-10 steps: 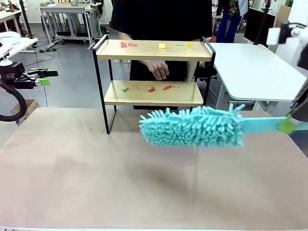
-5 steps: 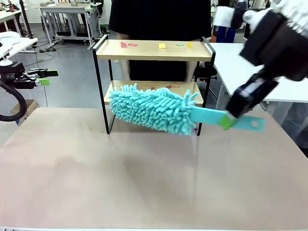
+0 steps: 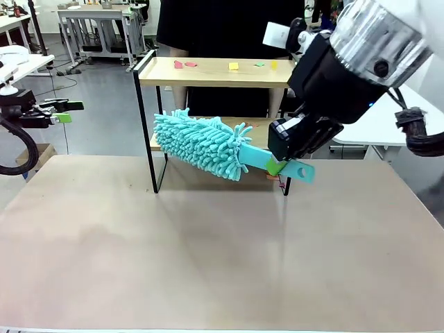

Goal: Clean the shelf.
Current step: Clean the specific section of the Shelf indicated by the human with the Duster.

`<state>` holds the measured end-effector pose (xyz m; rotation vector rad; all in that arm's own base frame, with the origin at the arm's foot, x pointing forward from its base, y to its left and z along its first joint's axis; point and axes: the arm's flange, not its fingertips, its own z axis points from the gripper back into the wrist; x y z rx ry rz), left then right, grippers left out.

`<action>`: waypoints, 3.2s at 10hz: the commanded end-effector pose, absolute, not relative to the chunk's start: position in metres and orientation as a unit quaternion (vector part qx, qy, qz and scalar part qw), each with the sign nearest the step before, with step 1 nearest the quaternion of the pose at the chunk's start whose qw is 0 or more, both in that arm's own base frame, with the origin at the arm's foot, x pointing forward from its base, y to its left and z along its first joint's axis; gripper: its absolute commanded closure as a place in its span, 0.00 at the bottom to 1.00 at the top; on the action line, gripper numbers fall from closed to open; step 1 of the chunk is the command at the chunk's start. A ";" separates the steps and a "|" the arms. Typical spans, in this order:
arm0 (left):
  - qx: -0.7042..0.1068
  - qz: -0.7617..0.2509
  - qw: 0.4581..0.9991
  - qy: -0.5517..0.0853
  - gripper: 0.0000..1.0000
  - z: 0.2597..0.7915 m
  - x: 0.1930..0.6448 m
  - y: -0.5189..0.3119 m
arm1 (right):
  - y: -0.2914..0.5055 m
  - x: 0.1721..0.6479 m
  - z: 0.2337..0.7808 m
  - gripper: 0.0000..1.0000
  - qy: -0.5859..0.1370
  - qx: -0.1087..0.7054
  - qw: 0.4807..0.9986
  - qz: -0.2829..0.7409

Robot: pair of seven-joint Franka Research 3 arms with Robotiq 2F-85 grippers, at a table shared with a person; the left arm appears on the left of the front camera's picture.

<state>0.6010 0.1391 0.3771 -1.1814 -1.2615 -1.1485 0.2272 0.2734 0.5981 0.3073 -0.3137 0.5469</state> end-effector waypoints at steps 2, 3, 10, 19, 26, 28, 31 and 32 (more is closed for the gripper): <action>-0.485 -0.482 0.507 -0.525 0.00 0.379 0.599 0.139 | 0.265 0.216 0.604 0.87 -0.162 0.150 0.937 0.271; -0.485 -0.482 0.507 -0.525 0.00 0.379 0.599 0.139 | 0.272 0.223 0.602 0.87 -0.156 0.151 0.938 0.271; -0.485 -0.482 0.507 -0.525 0.00 0.379 0.599 0.139 | 0.363 0.257 0.579 0.87 -0.185 0.200 0.946 0.175; -0.485 -0.482 0.507 -0.525 0.00 0.379 0.599 0.139 | 0.325 0.243 0.594 0.87 -0.161 0.168 0.955 0.184; -0.485 -0.482 0.507 -0.525 0.00 0.379 0.599 0.139 | 0.397 0.281 0.579 0.87 -0.233 0.147 0.959 0.063; -0.485 -0.482 0.507 -0.525 0.00 0.379 0.599 0.139 | 0.417 0.290 0.578 0.87 -0.248 0.144 0.957 0.047; -0.485 -0.482 0.507 -0.525 0.00 0.379 0.599 0.139 | 0.453 0.309 0.573 0.87 -0.256 0.126 0.958 0.031; -0.485 -0.482 0.507 -0.525 0.00 0.379 0.599 0.139 | 0.464 0.316 0.570 0.87 -0.261 0.122 0.957 0.024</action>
